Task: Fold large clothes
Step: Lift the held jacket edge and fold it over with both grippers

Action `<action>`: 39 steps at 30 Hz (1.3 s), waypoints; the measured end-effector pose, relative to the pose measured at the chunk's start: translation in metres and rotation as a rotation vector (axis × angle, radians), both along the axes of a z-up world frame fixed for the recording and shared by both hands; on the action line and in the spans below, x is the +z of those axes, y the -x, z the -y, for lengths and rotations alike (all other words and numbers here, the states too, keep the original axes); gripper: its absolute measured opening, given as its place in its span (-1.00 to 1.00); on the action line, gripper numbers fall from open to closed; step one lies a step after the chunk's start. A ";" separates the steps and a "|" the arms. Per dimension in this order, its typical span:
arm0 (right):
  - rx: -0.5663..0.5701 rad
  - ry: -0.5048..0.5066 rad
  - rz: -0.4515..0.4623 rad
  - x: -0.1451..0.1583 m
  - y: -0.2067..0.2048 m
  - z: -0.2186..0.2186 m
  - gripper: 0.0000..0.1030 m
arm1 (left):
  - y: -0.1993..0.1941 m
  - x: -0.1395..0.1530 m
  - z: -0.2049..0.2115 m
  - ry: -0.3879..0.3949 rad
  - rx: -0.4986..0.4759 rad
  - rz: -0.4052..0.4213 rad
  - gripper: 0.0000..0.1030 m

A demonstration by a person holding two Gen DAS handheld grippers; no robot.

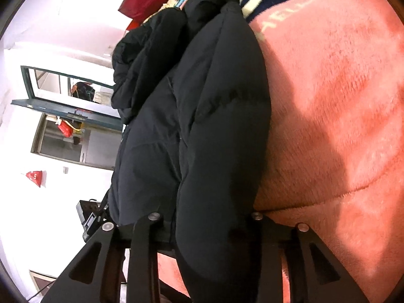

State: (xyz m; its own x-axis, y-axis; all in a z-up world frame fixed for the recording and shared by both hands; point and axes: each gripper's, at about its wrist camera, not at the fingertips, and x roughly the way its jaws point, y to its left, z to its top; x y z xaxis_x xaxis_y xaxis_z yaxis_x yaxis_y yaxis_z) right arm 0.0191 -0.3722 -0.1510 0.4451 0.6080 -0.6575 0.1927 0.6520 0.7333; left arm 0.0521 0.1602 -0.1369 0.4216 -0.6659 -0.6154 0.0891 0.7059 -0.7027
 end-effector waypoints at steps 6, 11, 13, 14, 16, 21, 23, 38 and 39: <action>0.022 0.039 0.023 0.003 -0.001 -0.005 -0.50 | 0.000 0.011 0.005 -0.028 -0.004 0.021 -0.50; 0.021 -0.012 0.123 0.021 0.001 0.000 -0.65 | -0.003 0.033 0.004 0.000 -0.020 0.071 -0.63; 0.011 -0.052 0.181 0.033 -0.001 0.005 -0.65 | -0.008 0.048 0.002 0.032 -0.023 0.097 -0.65; 0.007 -0.066 0.196 0.037 -0.003 0.007 -0.65 | -0.010 0.056 0.000 0.049 -0.024 0.111 -0.65; -0.005 -0.097 0.230 0.048 -0.008 0.012 -0.65 | -0.019 0.076 -0.002 0.100 -0.023 0.146 -0.65; -0.050 -0.203 0.334 0.079 -0.029 0.029 -0.66 | -0.047 0.112 -0.006 0.248 0.008 0.200 -0.65; -0.071 -0.253 0.372 0.091 -0.042 0.037 -0.66 | -0.063 0.125 -0.005 0.300 0.021 0.213 -0.65; -0.239 -0.426 0.397 0.115 -0.170 0.065 -0.60 | -0.207 0.164 0.010 0.317 0.089 0.167 -0.65; -0.249 -0.424 0.392 0.115 -0.179 0.065 -0.60 | -0.218 0.164 0.012 0.308 0.093 0.163 -0.65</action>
State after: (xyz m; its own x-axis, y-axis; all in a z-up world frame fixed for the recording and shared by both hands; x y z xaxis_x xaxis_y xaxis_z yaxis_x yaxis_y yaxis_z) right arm 0.1978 -0.4371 -0.0365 0.7663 0.6269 -0.1407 -0.0344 0.2587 0.9653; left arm 0.2699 0.1480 0.0268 0.5651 -0.7640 -0.3114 0.1628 0.4733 -0.8657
